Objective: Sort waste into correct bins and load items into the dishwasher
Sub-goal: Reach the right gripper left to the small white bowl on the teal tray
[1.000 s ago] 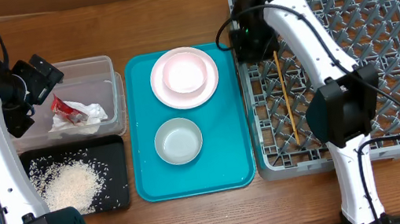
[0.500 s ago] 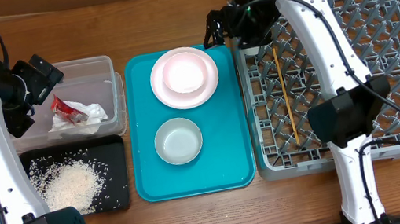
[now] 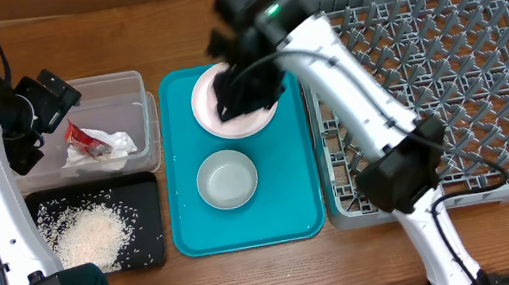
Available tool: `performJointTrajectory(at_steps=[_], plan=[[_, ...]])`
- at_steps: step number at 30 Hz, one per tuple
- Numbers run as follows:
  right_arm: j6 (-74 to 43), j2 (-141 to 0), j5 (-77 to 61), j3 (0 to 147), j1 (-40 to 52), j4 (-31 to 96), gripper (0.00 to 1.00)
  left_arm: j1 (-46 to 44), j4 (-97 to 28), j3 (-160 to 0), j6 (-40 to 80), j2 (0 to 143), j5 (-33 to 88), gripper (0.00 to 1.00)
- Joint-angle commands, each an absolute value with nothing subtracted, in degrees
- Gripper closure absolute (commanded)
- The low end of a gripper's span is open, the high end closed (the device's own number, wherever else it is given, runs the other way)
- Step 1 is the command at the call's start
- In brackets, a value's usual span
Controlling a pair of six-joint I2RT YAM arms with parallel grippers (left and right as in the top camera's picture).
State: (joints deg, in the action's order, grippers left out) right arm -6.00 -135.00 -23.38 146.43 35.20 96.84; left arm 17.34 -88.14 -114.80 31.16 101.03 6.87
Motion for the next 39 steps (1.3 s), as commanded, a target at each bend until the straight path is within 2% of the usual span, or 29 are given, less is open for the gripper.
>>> performJointTrajectory(at_steps=[1, 5, 15, 26, 32, 39], plan=[[-6.0, -133.3, -19.5, 143.0, 39.7, 96.1, 0.53, 17.2, -88.0, -115.9, 30.4, 99.6, 6.9, 0.0], [-6.4, -133.3, -19.5, 137.7, 44.8, 92.6, 0.57, 17.2, -88.0, -115.9, 30.4, 99.6, 6.9, 0.0], [-10.7, -133.3, -14.0, 125.4, 52.2, 83.5, 0.57, 17.2, -88.0, -115.9, 30.4, 99.6, 6.9, 0.0], [-10.7, -133.3, -9.9, 118.5, 53.3, 76.0, 0.58, 17.2, -88.0, -115.9, 30.4, 99.6, 6.9, 0.0], [-10.7, -133.3, -9.9, 118.2, 53.3, 76.2, 0.69, 17.2, -88.0, -115.9, 30.4, 99.6, 6.9, 0.0], [-10.7, -133.3, -8.4, 118.1, 53.2, 77.5, 0.69, 17.2, -88.0, -115.9, 30.4, 99.6, 6.9, 0.0]])
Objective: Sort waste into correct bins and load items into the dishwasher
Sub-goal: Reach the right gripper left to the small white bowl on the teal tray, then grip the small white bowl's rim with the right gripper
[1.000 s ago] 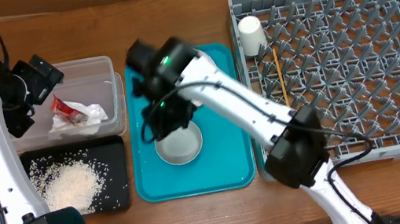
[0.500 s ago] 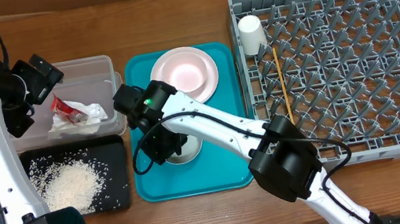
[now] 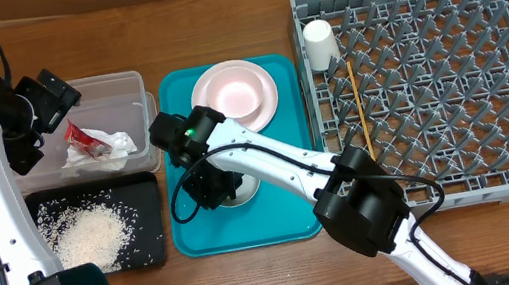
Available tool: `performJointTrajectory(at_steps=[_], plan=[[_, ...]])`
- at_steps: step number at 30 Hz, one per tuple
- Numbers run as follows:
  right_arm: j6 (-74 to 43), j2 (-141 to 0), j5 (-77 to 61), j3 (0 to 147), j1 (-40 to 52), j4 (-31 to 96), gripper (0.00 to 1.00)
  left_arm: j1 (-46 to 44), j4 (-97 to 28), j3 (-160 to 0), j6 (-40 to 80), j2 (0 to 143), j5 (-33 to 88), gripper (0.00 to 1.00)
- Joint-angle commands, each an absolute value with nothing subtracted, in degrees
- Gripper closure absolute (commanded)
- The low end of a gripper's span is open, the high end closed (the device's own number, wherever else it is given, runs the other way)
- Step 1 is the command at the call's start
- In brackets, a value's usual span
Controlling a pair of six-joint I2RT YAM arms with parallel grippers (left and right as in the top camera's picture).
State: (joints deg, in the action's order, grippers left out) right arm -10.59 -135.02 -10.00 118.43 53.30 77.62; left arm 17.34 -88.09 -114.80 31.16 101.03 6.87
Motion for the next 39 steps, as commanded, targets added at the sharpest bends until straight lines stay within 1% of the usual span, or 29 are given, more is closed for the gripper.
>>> performJointTrajectory(at_steps=[1, 7, 20, 24, 29, 34, 39], plan=[[-10.7, -133.3, -7.6, 118.1, 53.2, 77.5, 0.69, 17.2, -88.0, -115.9, 30.4, 99.6, 6.9, 0.0], [-10.7, -133.3, -5.8, 118.1, 53.1, 77.4, 0.69, 17.2, -88.0, -115.9, 30.4, 99.6, 6.9, 0.0], [-10.8, -133.3, -7.1, 118.1, 53.2, 78.6, 0.69, 17.2, -88.0, -115.9, 30.4, 99.6, 6.9, 0.0], [-10.8, -133.3, -7.1, 118.1, 53.2, 79.7, 0.74, 17.2, -88.0, -115.9, 30.4, 99.6, 6.9, 0.0], [-11.0, -133.3, -7.7, 118.1, 53.2, 80.7, 0.74, 17.2, -88.0, -115.9, 30.4, 99.6, 6.9, 0.0], [-11.0, -133.3, -7.7, 118.1, 53.2, 80.7, 0.77, 17.2, -88.0, -115.9, 30.4, 99.6, 6.9, 0.0], [-11.5, -133.3, -7.8, 118.1, 53.2, 81.3, 0.76, 17.2, -88.0, -115.9, 30.4, 99.6, 6.9, 0.0]])
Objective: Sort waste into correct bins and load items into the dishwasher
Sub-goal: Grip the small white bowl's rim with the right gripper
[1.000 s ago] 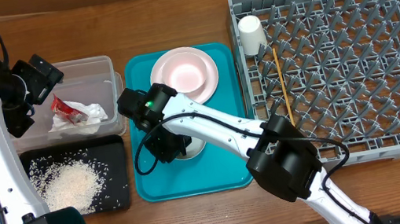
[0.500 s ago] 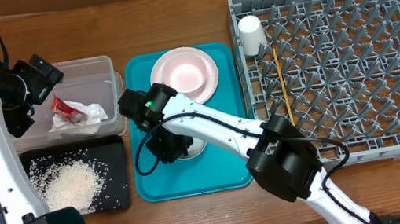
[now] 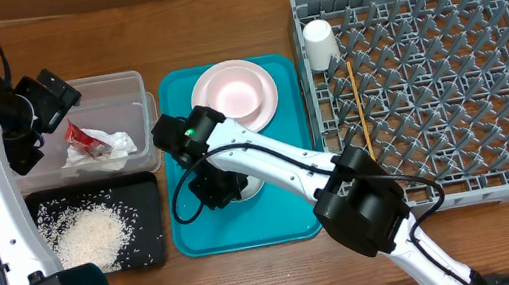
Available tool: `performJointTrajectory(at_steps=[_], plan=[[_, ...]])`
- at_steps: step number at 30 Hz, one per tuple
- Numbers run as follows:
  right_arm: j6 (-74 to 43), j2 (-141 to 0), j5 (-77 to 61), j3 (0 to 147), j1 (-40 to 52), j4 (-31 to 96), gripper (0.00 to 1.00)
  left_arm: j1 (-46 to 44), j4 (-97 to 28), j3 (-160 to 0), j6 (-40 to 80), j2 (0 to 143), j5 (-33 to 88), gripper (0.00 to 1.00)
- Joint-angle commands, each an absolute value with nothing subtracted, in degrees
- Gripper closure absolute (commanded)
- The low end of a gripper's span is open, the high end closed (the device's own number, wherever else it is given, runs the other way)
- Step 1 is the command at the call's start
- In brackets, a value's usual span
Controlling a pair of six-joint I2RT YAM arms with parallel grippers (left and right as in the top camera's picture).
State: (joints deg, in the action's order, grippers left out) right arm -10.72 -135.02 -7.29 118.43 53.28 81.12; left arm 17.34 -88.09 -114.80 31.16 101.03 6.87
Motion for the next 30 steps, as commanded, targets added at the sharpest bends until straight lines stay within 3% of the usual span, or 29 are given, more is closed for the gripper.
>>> performJointTrajectory(at_steps=[1, 24, 30], plan=[[-12.1, -133.3, -7.8, 118.1, 53.2, 81.4, 0.76, 17.2, -88.0, -115.9, 30.4, 99.6, 6.9, 0.0], [-12.5, -133.3, -11.2, 116.4, 53.3, 79.7, 0.74, 17.2, -88.0, -115.9, 30.4, 99.6, 6.9, 0.0], [-12.5, -133.3, -11.2, 116.4, 53.3, 79.6, 0.79, 17.2, -88.0, -115.9, 30.4, 99.6, 6.9, 0.0]])
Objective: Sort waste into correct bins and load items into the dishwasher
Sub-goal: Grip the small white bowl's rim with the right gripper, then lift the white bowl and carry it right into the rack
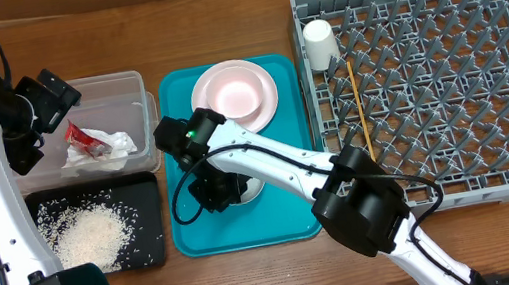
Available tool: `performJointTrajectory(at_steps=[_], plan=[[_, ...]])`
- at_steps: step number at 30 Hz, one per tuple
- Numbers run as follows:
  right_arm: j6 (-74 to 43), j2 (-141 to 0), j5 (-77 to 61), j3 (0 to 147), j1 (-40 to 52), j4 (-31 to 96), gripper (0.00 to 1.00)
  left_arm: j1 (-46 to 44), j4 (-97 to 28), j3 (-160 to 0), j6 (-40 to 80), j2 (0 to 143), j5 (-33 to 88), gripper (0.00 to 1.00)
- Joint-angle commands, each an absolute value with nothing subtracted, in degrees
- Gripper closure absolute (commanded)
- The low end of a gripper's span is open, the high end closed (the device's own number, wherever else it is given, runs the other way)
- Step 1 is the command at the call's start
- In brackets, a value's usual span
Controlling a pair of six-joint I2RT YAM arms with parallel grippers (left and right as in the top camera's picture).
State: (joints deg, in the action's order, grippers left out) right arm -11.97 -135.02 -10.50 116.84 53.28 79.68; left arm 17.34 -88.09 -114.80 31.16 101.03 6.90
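Note:
On the teal tray [290,213] lie a pink plate [234,96] at the far end and a pale bowl [250,184] at the near end. My right gripper [215,191] is down at the bowl's left rim and covers most of the bowl. Its fingers are hidden under the wrist, so its state is unclear. My left gripper [48,98] hangs open over the clear bin [120,87], which holds a crumpled wrapper [93,142]. The grey dish rack [487,77] on the right holds a white cup [320,42] and a chopstick [357,97].
A black tray [149,249] with loose rice sits in front of the clear bin, left of the teal tray. The right arm's links stretch from the front edge across the tray's near right corner and the rack's near left corner.
My right gripper was first over the pink plate at the far end of the tray, with the bowl in full view. Then it was down at the bowl's left rim, and it has stayed there. The left arm has held still over the clear bin throughout.

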Motion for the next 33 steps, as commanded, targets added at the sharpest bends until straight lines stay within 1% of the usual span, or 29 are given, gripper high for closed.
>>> performJointTrajectory(at_steps=[1, 4, 10, 11, 12, 17, 23, 30, 33], plan=[[-12.5, -133.3, -11.2, 116.4, 53.3, 79.6, 0.81, 17.2, -88.0, -115.9, 30.4, 99.6, 6.9, 0.0], [-12.5, -133.3, -11.2, 116.4, 53.3, 79.6, 0.85, 17.2, -88.0, -115.9, 30.4, 99.6, 6.9, 0.0], [-12.5, -133.3, -11.2, 116.4, 53.3, 80.1, 0.87, 17.2, -88.0, -115.9, 30.4, 99.6, 6.9, 0.0], [-12.5, -133.3, -11.2, 116.4, 53.3, 80.1, 0.94, 17.2, -88.0, -115.9, 30.4, 99.6, 6.9, 0.0], [-12.5, -133.3, -11.2, 116.4, 53.3, 80.2, 0.96, 17.2, -88.0, -115.9, 30.4, 99.6, 6.9, 0.0], [-12.4, -133.2, -11.2, 116.9, 53.3, 80.9, 0.96, 17.2, -88.0, -115.9, 30.4, 99.6, 6.9, 0.0], [-11.2, -131.6, -11.2, 121.4, 52.4, 84.6, 0.96, 17.2, -88.0, -115.9, 30.4, 99.6, 6.9, 0.0], [-10.5, -120.9, -12.0, 123.5, 49.8, 83.7, 0.96, 17.2, -88.0, -115.9, 30.4, 99.6, 6.9, 0.0], [-8.9, -115.1, -16.7, 123.5, 47.0, 83.7, 0.96, 17.2, -88.0, -115.9, 30.4, 99.6, 6.9, 0.0]])
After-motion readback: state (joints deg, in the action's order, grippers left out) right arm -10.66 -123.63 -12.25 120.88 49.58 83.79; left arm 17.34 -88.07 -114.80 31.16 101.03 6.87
